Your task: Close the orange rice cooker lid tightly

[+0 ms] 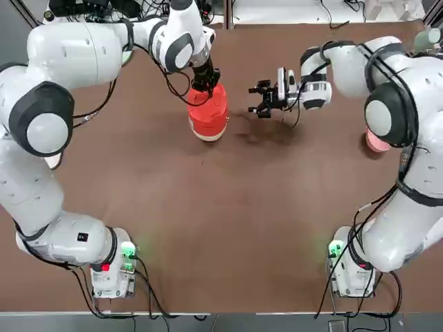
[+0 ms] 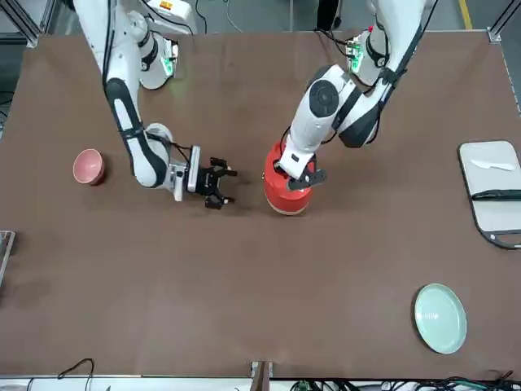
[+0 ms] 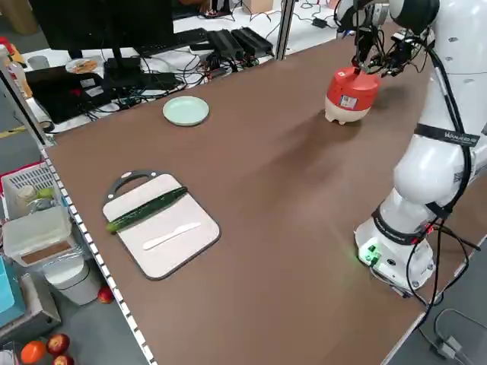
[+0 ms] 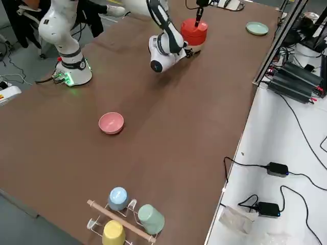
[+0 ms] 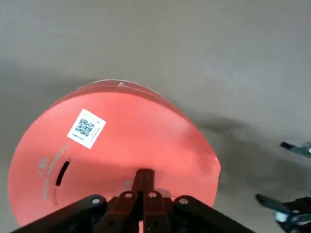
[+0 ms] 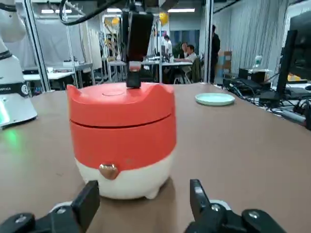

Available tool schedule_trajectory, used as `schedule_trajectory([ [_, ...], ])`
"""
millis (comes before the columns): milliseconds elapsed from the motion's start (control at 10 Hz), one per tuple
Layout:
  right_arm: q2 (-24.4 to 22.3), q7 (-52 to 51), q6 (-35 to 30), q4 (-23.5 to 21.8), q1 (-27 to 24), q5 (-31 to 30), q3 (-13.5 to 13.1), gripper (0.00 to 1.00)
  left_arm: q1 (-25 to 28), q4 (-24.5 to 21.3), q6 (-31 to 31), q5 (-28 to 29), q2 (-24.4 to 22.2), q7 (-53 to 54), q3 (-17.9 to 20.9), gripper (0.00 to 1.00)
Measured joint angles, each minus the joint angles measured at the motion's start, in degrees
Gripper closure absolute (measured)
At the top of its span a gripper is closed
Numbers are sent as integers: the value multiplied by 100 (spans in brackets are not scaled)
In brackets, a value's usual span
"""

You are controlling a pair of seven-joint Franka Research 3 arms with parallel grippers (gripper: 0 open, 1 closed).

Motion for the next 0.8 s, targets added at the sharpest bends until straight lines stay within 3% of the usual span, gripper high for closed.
schedule_trajectory([
  [600,189,-161,-12,-344,48,1173,414,17,-40,41,-36,321,22,-274,-19,97],
  [800,218,-164,6,-344,143,1361,443,17,122,512,-797,298,-52,-307,-14,86],
])
